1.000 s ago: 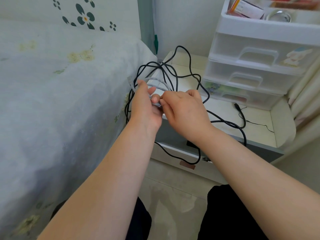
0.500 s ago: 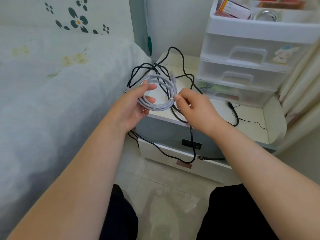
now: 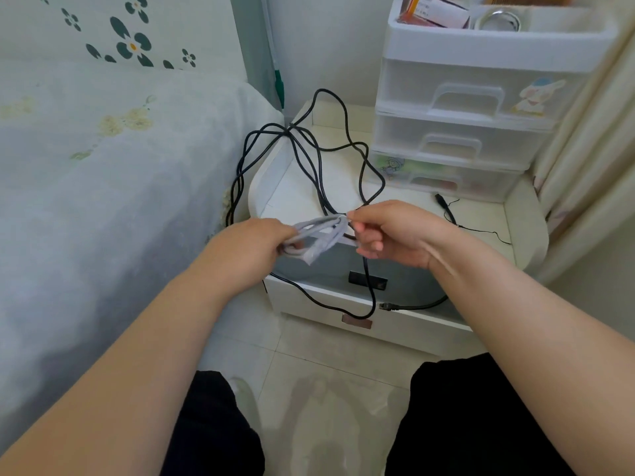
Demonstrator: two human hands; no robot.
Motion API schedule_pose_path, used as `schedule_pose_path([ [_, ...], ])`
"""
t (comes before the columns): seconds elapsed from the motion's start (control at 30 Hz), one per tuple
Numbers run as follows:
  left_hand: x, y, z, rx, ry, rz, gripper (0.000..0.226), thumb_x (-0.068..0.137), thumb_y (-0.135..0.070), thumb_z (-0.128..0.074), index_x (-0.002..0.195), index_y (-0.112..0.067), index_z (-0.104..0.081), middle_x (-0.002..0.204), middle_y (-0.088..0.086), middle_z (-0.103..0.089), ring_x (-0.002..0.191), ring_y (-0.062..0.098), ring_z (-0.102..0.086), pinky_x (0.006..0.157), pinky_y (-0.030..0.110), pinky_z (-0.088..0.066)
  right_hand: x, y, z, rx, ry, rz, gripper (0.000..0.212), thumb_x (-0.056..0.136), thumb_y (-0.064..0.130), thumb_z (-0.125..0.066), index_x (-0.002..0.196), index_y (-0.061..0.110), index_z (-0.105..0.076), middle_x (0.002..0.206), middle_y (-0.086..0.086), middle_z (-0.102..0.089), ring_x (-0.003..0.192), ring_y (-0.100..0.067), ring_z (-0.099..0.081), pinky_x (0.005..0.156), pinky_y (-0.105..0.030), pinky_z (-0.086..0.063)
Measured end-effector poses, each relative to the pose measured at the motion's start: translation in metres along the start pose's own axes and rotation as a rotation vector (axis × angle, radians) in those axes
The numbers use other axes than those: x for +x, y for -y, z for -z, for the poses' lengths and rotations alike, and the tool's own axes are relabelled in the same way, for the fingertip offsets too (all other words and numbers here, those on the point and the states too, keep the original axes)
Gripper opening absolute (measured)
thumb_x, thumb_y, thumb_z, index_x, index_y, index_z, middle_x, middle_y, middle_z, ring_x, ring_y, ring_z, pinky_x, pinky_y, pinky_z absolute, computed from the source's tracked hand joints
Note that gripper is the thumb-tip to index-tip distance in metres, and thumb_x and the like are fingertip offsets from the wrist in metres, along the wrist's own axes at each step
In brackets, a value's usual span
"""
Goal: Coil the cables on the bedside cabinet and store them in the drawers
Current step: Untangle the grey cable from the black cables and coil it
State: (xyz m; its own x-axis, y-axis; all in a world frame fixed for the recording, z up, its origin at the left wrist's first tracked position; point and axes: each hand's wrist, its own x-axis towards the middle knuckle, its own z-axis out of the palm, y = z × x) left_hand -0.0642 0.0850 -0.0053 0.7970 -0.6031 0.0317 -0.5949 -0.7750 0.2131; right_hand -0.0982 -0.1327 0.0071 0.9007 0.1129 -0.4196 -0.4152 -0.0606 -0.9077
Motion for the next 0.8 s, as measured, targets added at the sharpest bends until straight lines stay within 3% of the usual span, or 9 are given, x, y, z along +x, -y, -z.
schedule_pose_path([
  [0.17,-0.007,-0.009,-0.003,0.135,-0.22,-0.009,0.042,0.083,0.006,-0.046,0.111,-0.021,-0.06,0.103,0.003,-0.06,0.093,0.027,-0.054,0.062,0.031,-0.031,-0.005,0.002,0.006,0.015,0.018,-0.086,0.035,0.096,0.02,-0.045,0.061,0.017,-0.045,0.038,0.009,-0.03,0.035,-0.007,-0.027,0.073,-0.027,-0.044],
  [0.23,-0.007,-0.013,-0.005,0.087,-0.253,0.005,0.044,0.079,0.011,-0.044,0.109,-0.018,-0.056,0.106,0.003,-0.055,0.089,0.025,-0.051,0.061,0.033,-0.033,-0.006,0.001,0.004,-0.162,-0.057,-0.024,0.034,0.096,0.02,-0.047,0.062,0.015,-0.049,0.04,0.007,-0.036,0.038,-0.008,-0.033,0.066,-0.026,-0.043],
  [0.37,-0.006,-0.022,-0.006,-0.362,-0.027,0.122,0.038,0.085,0.009,-0.036,0.108,-0.021,-0.044,0.111,0.001,-0.04,0.088,0.03,-0.058,0.075,0.043,-0.047,-0.006,-0.004,0.002,-0.935,-0.295,0.364,0.032,0.098,0.031,-0.042,0.076,0.014,-0.056,0.063,0.002,-0.052,0.061,-0.017,-0.048,0.058,-0.029,-0.039],
  [0.43,-0.005,-0.024,0.002,-0.736,0.113,0.261,0.027,0.092,-0.003,-0.041,0.108,-0.023,-0.048,0.113,0.001,-0.046,0.094,0.022,-0.064,0.079,0.033,-0.047,-0.004,-0.005,0.007,-1.016,-0.358,0.485,0.031,0.099,0.032,-0.04,0.084,0.011,-0.057,0.068,-0.001,-0.055,0.066,-0.021,-0.05,0.06,-0.03,-0.04],
  [0.5,-0.003,-0.026,0.008,-1.081,0.05,0.303,0.017,0.091,-0.009,-0.048,0.101,-0.021,-0.055,0.112,0.003,-0.054,0.097,0.017,-0.066,0.083,0.032,-0.053,-0.003,-0.006,0.01,-1.033,-0.398,0.566,0.03,0.099,0.032,-0.04,0.084,0.011,-0.055,0.068,-0.004,-0.056,0.067,-0.024,-0.05,0.062,-0.034,-0.042],
  [0.6,0.002,-0.029,0.009,-1.161,-0.206,0.315,0.027,0.096,0.004,-0.037,0.093,-0.023,-0.04,0.108,0.003,-0.058,0.088,0.016,-0.068,0.075,0.034,-0.057,-0.006,-0.009,0.005,-0.98,-0.404,0.617,0.029,0.099,0.031,-0.04,0.076,0.014,-0.048,0.062,0.0,-0.05,0.061,-0.02,-0.046,0.058,-0.033,-0.039],
  [0.67,0.003,-0.031,0.007,-1.128,-0.265,0.327,0.032,0.097,0.005,-0.035,0.1,-0.027,-0.035,0.105,0.001,-0.061,0.085,0.017,-0.068,0.071,0.034,-0.059,-0.009,-0.007,-0.001,-0.842,-0.39,0.568,0.03,0.099,0.029,-0.041,0.073,0.016,-0.048,0.06,0.002,-0.047,0.058,-0.016,-0.044,0.057,-0.031,-0.038],
  [0.73,0.005,-0.029,0.005,-1.079,-0.293,0.28,0.034,0.098,0.004,-0.037,0.109,-0.028,-0.036,0.099,-0.001,-0.063,0.087,0.017,-0.066,0.073,0.036,-0.059,-0.011,-0.004,-0.005,-0.57,-0.352,0.442,0.033,0.098,0.026,-0.042,0.067,0.016,-0.049,0.056,0.005,-0.044,0.052,-0.013,-0.044,0.058,-0.029,-0.043],
  [0.8,0.006,-0.029,0.004,-0.899,-0.379,0.16,0.041,0.097,0.003,-0.037,0.102,-0.037,-0.043,0.092,-0.009,-0.063,0.089,0.013,-0.063,0.08,0.035,-0.056,-0.01,-0.004,-0.006,-0.172,-0.26,0.234,0.036,0.097,0.021,-0.044,0.062,0.016,-0.047,0.045,0.008,-0.036,0.039,-0.009,-0.035,0.052,-0.026,-0.045],
])
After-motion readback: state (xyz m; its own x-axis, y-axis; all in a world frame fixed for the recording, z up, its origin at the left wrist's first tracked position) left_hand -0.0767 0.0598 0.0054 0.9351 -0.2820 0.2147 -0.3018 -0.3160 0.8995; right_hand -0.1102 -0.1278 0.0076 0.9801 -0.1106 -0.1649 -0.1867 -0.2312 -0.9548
